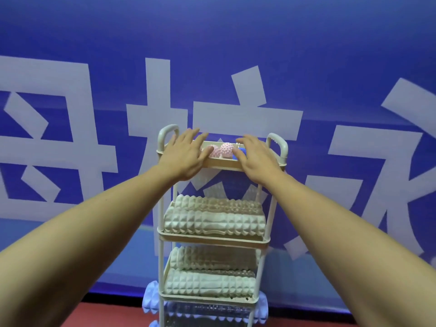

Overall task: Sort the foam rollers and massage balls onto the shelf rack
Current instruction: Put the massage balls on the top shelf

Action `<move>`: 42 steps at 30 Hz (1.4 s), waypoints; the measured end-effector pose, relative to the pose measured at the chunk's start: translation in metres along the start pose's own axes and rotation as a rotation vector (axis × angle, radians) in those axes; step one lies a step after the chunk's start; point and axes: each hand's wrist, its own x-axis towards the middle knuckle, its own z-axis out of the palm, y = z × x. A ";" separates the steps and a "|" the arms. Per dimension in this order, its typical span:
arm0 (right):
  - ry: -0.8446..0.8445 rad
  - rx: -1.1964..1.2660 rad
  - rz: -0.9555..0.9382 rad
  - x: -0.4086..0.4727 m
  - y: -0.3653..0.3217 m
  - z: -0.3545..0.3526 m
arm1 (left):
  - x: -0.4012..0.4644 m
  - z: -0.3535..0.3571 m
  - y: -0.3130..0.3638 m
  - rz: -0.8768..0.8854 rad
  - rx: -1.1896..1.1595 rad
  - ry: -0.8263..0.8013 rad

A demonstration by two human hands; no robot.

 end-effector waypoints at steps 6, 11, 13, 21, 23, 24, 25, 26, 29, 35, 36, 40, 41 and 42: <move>0.293 0.050 -0.294 -0.057 -0.027 0.010 | -0.056 -0.010 0.017 0.060 -0.127 0.313; 0.048 -0.061 -0.390 -0.139 -0.036 0.055 | -0.146 0.022 0.025 0.046 -0.248 0.294; -0.150 -0.063 -0.301 -0.174 -0.034 0.076 | -0.189 0.049 0.025 -0.023 -0.286 0.148; -0.840 -0.013 0.153 -0.315 -0.013 0.158 | -0.341 0.160 0.031 -0.271 -0.198 -0.726; -1.046 -0.028 0.203 -0.346 -0.010 0.171 | -0.366 0.174 0.039 -0.256 -0.202 -0.951; -1.134 -0.034 0.229 -0.360 -0.009 0.175 | -0.377 0.179 0.043 -0.249 -0.220 -1.060; -1.201 -0.030 0.246 -0.373 -0.006 0.181 | -0.387 0.183 0.048 -0.247 -0.233 -1.156; -1.257 -0.025 0.268 -0.384 -0.004 0.186 | -0.395 0.188 0.052 -0.251 -0.236 -1.234; -1.330 -0.009 0.325 -0.412 0.006 0.200 | -0.419 0.203 0.060 -0.277 -0.245 -1.343; -1.484 0.062 0.357 -0.465 0.021 0.228 | -0.456 0.236 0.063 -0.360 -0.300 -1.417; -1.506 0.073 0.373 -0.475 0.025 0.234 | -0.461 0.244 0.062 -0.377 -0.308 -1.428; -1.542 0.071 0.435 -0.518 0.044 0.258 | -0.478 0.276 0.064 -0.444 -0.351 -1.453; -1.570 0.053 0.448 -0.527 0.049 0.266 | -0.484 0.286 0.064 -0.455 -0.367 -1.459; -1.613 0.036 0.456 -0.536 0.054 0.272 | -0.489 0.297 0.064 -0.467 -0.382 -1.466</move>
